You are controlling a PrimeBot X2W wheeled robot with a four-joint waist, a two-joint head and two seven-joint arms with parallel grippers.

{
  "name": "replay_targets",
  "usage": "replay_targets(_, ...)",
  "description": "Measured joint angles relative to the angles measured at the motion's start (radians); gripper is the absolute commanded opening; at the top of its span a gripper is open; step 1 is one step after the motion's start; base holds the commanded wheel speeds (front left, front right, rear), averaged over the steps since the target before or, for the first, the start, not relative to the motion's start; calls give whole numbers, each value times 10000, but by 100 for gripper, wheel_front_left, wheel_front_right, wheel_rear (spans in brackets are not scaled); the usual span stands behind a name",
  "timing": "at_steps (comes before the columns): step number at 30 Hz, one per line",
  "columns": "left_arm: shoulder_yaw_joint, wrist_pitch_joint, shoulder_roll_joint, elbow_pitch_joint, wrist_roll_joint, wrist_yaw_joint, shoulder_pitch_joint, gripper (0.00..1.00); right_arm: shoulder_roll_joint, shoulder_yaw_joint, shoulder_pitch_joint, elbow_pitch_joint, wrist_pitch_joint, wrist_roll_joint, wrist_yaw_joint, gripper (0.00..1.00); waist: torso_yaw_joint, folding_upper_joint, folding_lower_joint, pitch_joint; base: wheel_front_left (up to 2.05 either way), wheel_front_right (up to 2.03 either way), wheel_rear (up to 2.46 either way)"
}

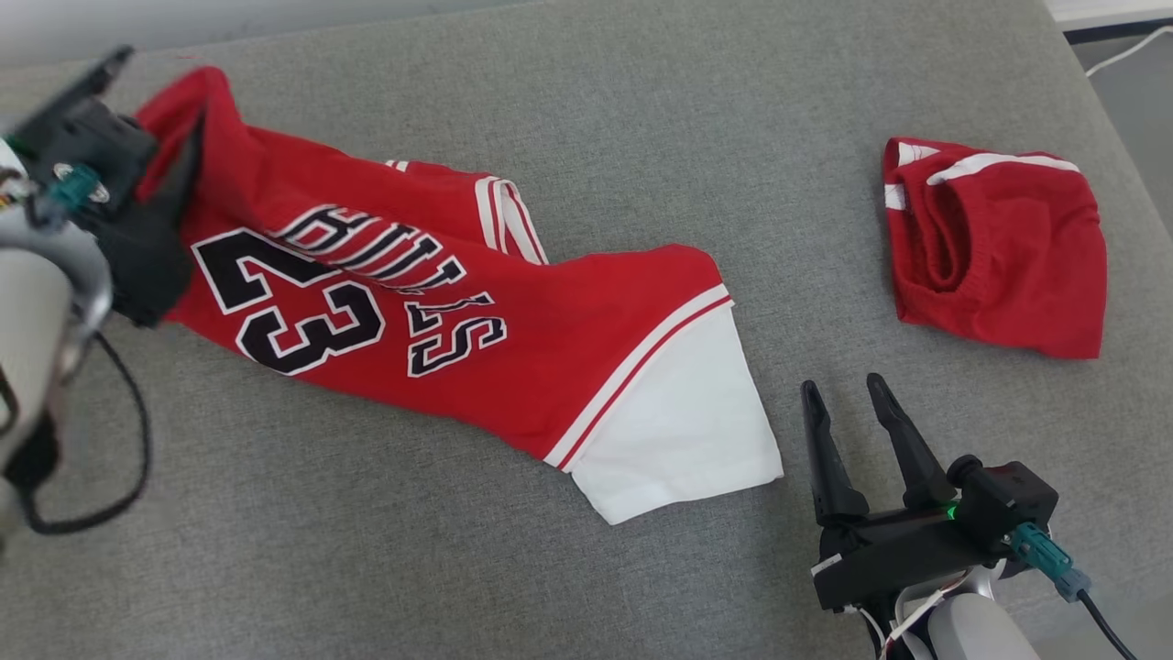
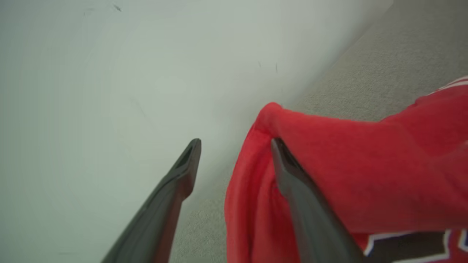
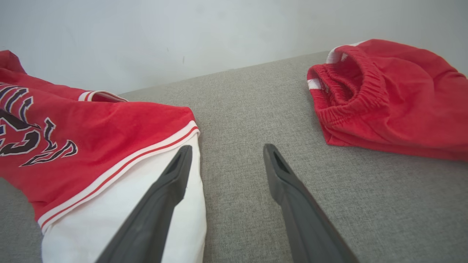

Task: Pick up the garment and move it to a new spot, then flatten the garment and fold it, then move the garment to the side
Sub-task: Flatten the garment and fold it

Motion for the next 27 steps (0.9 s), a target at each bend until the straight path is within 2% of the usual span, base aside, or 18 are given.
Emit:
replay_targets(8,1043,-35,-706,-1145,-888,750,2191,100,-163,17,97,63,-2,-13,0,100,326,-1,-2,-431,0,0,0)
replay_targets(13,1697,-38,-988,-1843,-1135,961,3617,100,-274,4,377,163,-2,-12,0,100,694,-2,-4,-957,0,0,0)
replay_targets(21,2571,-44,-1438,-2100,-1104,980,5043,100,-420,-46,582,134,-2,31,0,100,1144,-3,-5,-1449,0,0,0)
replay_targets(27,2932,-44,-1710,-1703,-1014,838,5417,100,-407,21,517,69,-2,33,0,100,1066,-2,-5,-1194,0,0,0)
